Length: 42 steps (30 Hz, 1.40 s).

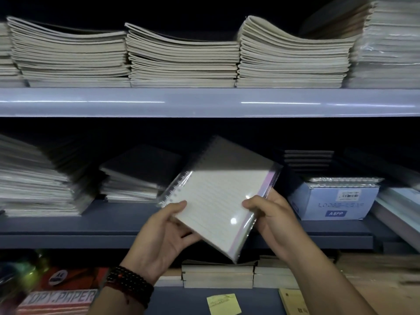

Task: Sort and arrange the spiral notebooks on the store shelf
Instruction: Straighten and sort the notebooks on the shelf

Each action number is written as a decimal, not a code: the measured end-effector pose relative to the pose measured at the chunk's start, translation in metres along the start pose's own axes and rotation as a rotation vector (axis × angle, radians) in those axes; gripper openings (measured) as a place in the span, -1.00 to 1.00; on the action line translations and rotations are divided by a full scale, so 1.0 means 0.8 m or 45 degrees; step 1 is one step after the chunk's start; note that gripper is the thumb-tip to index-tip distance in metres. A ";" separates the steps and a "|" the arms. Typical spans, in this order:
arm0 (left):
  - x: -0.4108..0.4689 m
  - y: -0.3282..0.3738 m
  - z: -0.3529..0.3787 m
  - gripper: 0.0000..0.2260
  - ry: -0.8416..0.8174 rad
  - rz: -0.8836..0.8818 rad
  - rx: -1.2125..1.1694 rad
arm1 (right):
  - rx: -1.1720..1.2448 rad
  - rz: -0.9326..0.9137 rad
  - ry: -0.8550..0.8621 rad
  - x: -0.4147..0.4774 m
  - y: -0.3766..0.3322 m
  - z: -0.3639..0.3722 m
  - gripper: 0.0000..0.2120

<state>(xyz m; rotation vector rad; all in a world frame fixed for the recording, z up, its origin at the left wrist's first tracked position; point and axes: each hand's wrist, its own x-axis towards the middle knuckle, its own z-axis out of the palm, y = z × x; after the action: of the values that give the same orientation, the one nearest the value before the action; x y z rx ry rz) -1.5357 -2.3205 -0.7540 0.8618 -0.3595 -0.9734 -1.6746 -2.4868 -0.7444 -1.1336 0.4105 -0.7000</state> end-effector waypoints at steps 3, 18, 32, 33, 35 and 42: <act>0.003 0.001 -0.002 -0.56 0.050 0.056 0.014 | 0.034 0.028 -0.009 0.001 -0.002 -0.003 -0.71; 0.026 -0.005 0.013 -0.65 0.205 0.265 0.212 | -0.165 -0.040 0.084 0.023 -0.008 -0.006 -0.71; 0.112 0.029 0.014 -0.77 0.182 0.365 -0.088 | -0.819 -0.163 0.501 0.110 0.021 -0.009 -0.63; 0.114 0.030 0.012 -0.77 0.189 0.358 -0.085 | -0.892 -0.106 0.500 0.115 0.028 -0.007 -0.63; 0.116 0.032 0.011 -0.77 0.208 0.334 -0.096 | -0.908 -0.017 0.514 0.124 0.037 -0.003 -0.69; 0.123 0.030 0.010 -0.78 0.296 0.295 -0.145 | -0.593 0.046 0.533 0.117 0.025 -0.011 -0.86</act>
<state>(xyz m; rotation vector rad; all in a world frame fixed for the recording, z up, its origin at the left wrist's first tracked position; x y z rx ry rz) -1.4740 -2.4003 -0.7401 0.8000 -0.1972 -0.6653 -1.6071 -2.5526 -0.7617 -1.4105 0.9850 -0.8364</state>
